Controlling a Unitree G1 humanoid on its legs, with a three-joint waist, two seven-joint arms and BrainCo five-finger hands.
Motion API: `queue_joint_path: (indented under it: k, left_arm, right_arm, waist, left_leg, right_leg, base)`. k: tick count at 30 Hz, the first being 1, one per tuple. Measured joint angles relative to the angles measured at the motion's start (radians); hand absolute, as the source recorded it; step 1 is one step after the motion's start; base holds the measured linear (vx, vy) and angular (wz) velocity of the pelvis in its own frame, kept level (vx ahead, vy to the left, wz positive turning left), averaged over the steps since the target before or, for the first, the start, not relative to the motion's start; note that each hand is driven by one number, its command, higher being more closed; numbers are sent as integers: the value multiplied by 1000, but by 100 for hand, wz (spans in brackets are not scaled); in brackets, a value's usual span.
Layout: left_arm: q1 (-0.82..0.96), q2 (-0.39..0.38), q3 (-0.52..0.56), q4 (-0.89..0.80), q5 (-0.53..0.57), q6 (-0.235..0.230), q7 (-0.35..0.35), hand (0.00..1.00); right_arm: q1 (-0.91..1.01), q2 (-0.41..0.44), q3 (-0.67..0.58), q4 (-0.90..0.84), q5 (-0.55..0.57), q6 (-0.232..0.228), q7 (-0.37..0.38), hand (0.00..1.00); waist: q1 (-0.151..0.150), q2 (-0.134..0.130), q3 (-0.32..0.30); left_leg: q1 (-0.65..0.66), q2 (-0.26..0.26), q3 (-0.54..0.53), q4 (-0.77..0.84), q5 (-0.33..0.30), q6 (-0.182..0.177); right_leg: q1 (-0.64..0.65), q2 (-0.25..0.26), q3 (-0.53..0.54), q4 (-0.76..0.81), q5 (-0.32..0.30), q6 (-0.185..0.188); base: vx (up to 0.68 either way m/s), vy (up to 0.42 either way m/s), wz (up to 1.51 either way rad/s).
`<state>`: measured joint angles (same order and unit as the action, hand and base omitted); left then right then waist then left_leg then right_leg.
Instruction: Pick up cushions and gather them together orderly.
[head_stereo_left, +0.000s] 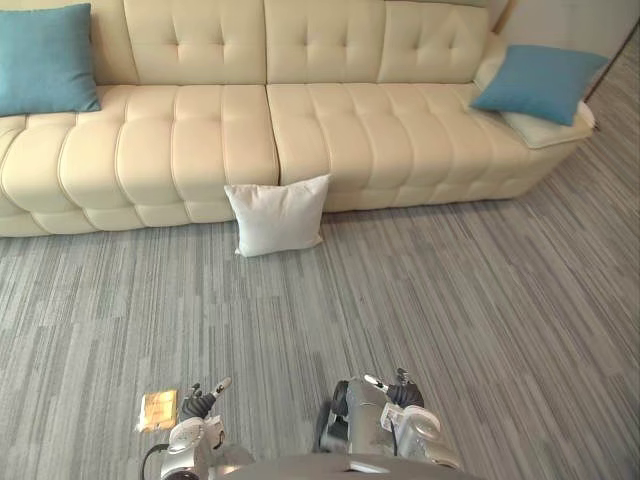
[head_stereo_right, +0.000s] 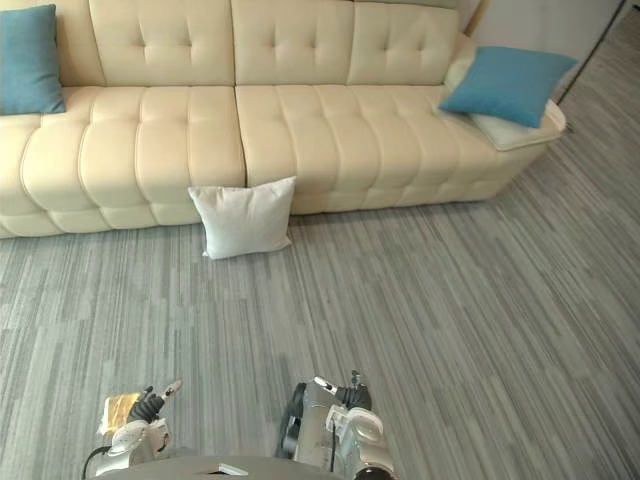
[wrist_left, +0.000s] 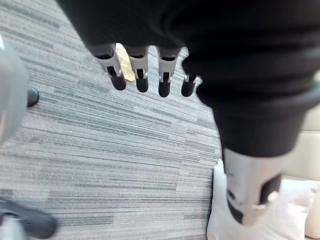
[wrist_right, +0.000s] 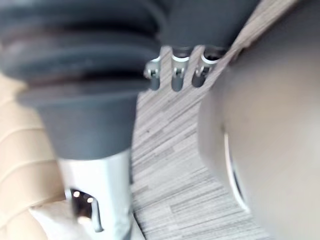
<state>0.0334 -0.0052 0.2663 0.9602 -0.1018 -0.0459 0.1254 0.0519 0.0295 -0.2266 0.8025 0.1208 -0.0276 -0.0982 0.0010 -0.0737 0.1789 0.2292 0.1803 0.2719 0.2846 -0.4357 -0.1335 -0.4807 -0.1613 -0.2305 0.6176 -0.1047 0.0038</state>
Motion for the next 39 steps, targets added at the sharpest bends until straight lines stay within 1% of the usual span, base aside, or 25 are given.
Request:
queue_joint_path:
  k: [1, 3, 5, 6, 7, 8, 11, 12, 13, 15, 17, 20, 21, 22, 23, 24, 25, 27, 29, 32, 33, 34, 35, 37, 39]
  left_arm:
    - [-21, -25, -30, 21, 19, -1, -7, 0]
    - [-35, -48, -33, 19, 30, -7, -8, 0]
    - [-41, -65, -31, 15, 31, -12, -8, 0]
    - [-34, -60, -31, 20, 45, -14, -8, 0]
    - [-28, -47, -23, 26, 53, -17, -10, 0]
    - [-25, -51, -18, 31, 57, -16, -10, 0]
    - [-20, -58, 34, 15, 59, -15, -13, 0]
    - [-16, -65, 63, 4, 58, -14, -17, 0]
    - [-5, -67, 83, -9, 55, -14, -19, 0]
    - [1, -64, 97, -32, 45, -15, -22, 0]
    - [0, -64, 100, -50, 42, -17, -22, 0]
    - [1, -59, 97, -65, 42, -18, -22, 0]
    - [1, -56, 96, -65, 42, -18, -23, 0]
    - [1, -48, 85, -65, 43, -18, -23, 0]
    - [9, -44, 77, -61, 45, -19, -22, 0]
    - [14, -46, 76, -55, 41, -19, -23, 0]
    - [6, -39, 75, -52, 36, -27, -23, 0]
    - [1, -14, 57, -41, 37, -29, -23, 0]
    - [1, -3, 56, -32, 27, -28, -25, 0]
    - [21, 6, 48, -24, 28, -26, -26, 0]
    - [29, 10, 29, -23, 28, -22, -26, 0]
    - [30, 18, 4, -14, 28, -17, -27, 0]
    - [29, 28, -9, -7, 28, -16, -28, 0]
    - [31, 39, -22, -3, 28, -10, -25, 0]
    - [32, 35, -24, -3, 28, -8, -25, 0]
  right_arm:
    - [-35, -47, -6, 20, 0, 0, 2, 0]
    - [-40, -54, -19, 44, -1, 2, 3, 0]
    - [-19, -59, -34, 26, 12, -2, 6, 0]
    - [-10, -68, -12, 16, 4, -1, 10, 0]
    - [13, -50, 12, 24, -4, 1, 18, 0]
    - [15, -45, 6, 29, 0, 0, 27, 0]
    - [14, -55, -3, 16, -11, 4, 27, 0]
    - [16, -60, -2, 3, -11, 6, 26, 0]
    - [17, -67, 4, -1, -10, 5, 25, 0]
    - [22, -69, 21, 5, -10, 7, 24, 0]
    - [24, -68, 28, 5, -10, 10, 23, 0]
    - [21, -58, 22, 10, -10, 11, 23, 0]
    - [21, -54, 17, 11, -10, 11, 23, 0]
    - [22, -46, 15, 13, -10, 11, 23, 0]
    - [27, -43, 16, 32, -11, 9, 23, 0]
    - [24, -46, 18, 39, -11, 9, 23, 0]
    - [13, -39, 26, 58, -11, 13, 22, 0]
    - [-3, -4, 39, 77, -11, 11, 23, 0]
    - [-8, 19, 39, 87, -13, 11, 24, 0]
    - [-7, 10, 41, 113, -37, 9, 24, 0]
    - [-11, 0, 54, 112, -45, 10, 25, 0]
    - [-11, -5, 62, 104, -47, 9, 26, 0]
    - [-11, -7, 63, 97, -47, 9, 26, 0]
    - [-9, -9, 69, 70, -48, 9, 27, 0]
    - [-2, -8, 69, 55, -49, 6, 27, 0]
  waist:
    - [4, 52, 13]
    - [-9, 55, 41]
    - [-23, 63, 58]
    - [-20, 66, 43]
    - [-16, 47, 20]
    - [-14, 58, 12]
    - [-11, 90, 12]
    - [-9, 107, 23]
    - [-7, 124, 30]
    - [5, 124, 38]
    - [20, 113, 43]
    - [44, 107, 45]
    - [46, 105, 46]
    - [55, 96, 50]
    - [60, 94, 46]
    - [62, 97, 44]
    - [70, 78, 37]
    - [66, 38, 18]
    - [76, 24, 11]
    - [85, 18, 0]
    - [75, 24, -5]
    - [58, 15, -6]
    - [48, 11, -8]
    - [46, 10, 0]
    - [41, 10, 0]
  left_leg:
    - [-15, -12, -89, -49, 6, -2]
    - [-28, -73, -126, -131, 52, 15]
    - [6, -95, -116, -171, 184, 48]
    - [26, -80, -133, -162, 188, 42]
    - [45, -70, -155, -152, 181, 32]
    - [46, -45, -158, -136, 176, 24]
    - [-90, 35, -171, 170, 186, -22]
    - [-158, 67, -187, 355, 242, -76]
    - [-223, 102, -199, 544, 289, -100]
    - [-326, 127, -144, 759, 242, -60]
    - [-409, 124, -87, 772, 202, -26]
    - [-520, 101, 33, 545, 152, 34]
    - [-535, 89, 44, 494, 153, 36]
    - [-553, 62, 63, 377, 165, 42]
    - [-551, 17, 67, 159, 263, 57]
    - [-549, 8, 62, 101, 354, 80]
    - [-533, -26, 72, 93, 403, 145]
    - [-529, -56, 87, 75, 383, 168]
    - [-510, -67, 92, 83, 367, 192]
    - [-407, -109, 107, 57, 301, 186]
    - [-368, -124, 96, 29, 261, 179]
    - [-347, -137, 86, 21, 245, 183]
    - [-339, -139, 82, 24, 234, 184]
    - [-258, -136, 69, 24, 201, 179]
    - [-206, -126, 54, 14, 185, 165]
  right_leg:
    - [29, 15, -27, -30, -1, -11]
    - [56, -11, -28, -27, -3, -14]
    - [39, -31, -29, 135, -11, -37]
    - [32, -21, -24, 96, -65, -12]
    - [70, -10, -41, 12, -90, -23]
    - [90, 5, -63, -2, -101, -23]
    - [142, 77, -89, -52, -138, -38]
    - [186, 106, -86, -73, -147, -52]
    - [241, 136, -71, -102, -163, -71]
    - [347, 161, -28, -166, -171, -72]
    - [432, 162, 4, -243, -174, -72]
    - [543, 127, 33, -348, -153, -34]
    - [562, 117, 33, -363, -153, -30]
    - [601, 92, 34, -394, -154, -6]
    - [644, 66, 37, -429, -163, 30]
    - [655, 66, 43, -436, -169, 44]
    - [675, 36, 64, -447, -180, 64]
    - [662, 11, 66, -462, -108, 55]
    - [678, 0, 84, -465, -43, 59]
    - [678, -38, 132, -332, 5, 87]
    - [591, -62, 140, -115, 15, 111]
    - [500, -87, 158, 69, 82, 167]
    - [454, -93, 178, 168, 81, 171]
    - [305, -90, 183, 417, -43, 124]
    - [244, -69, 151, 410, -110, 106]
  base:
    - [607, -306, 46]
    - [269, -121, 35]
    - [227, -120, 47]
    - [304, -203, 55]
    - [295, -219, 43]
    - [356, -213, 33]
    - [354, -200, -4]
    - [368, -113, -50]
    - [369, -87, -64]
    - [389, -37, -64]
    - [398, 30, -50]
    - [430, 149, -41]
    - [366, 177, -21]
    - [495, 278, -22]
    - [495, 278, -25]
    - [493, 304, -21]
    - [294, 188, -2]
    - [549, 334, 4]
    - [426, 235, -1]
    - [322, 167, -15]
    - [265, 133, 2]
    - [251, 109, 21]
    - [198, 21, 33]
    - [276, -5, 23]
    - [288, -72, 25]
